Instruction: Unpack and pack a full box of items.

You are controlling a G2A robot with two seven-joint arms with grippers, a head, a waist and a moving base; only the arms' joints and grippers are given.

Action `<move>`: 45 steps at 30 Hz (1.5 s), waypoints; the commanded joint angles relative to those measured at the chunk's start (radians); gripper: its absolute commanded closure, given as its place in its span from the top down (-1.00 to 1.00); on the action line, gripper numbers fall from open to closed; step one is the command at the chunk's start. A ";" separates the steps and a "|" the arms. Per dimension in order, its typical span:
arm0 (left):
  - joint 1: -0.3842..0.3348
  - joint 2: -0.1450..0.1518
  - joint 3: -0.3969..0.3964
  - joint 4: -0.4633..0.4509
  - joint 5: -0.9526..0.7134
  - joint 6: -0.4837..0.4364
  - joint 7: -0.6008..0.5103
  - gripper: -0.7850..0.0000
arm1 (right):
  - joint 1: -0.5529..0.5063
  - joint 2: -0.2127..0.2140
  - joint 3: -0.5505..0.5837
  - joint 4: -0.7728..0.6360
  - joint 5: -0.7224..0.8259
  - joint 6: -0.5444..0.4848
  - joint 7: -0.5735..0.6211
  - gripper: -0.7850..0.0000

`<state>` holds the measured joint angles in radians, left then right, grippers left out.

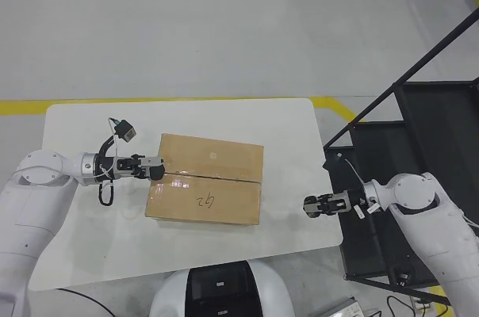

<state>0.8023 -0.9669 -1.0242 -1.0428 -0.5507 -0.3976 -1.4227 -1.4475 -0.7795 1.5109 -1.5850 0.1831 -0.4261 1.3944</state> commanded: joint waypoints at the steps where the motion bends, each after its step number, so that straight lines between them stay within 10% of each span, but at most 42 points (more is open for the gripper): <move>1: 0.000 0.000 0.000 0.000 0.000 0.000 0.000 1.00 | -0.032 0.026 0.041 -0.011 0.006 -0.001 -0.001 -1.00; 27: 0.053 0.006 -0.026 -0.091 0.081 0.051 0.091 1.00 | -0.412 0.310 0.373 -0.343 0.250 -0.236 -0.235 -1.00; 45: 0.070 0.010 -0.061 -0.090 0.061 0.045 0.087 1.00 | -0.072 0.483 0.095 -0.510 0.337 -0.231 -0.231 -1.00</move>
<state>0.8720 -0.9570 -1.0826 -1.1337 -0.4873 -0.3532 -1.3341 -1.5567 -0.2992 1.6361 -2.0964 0.5168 -0.6578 1.1626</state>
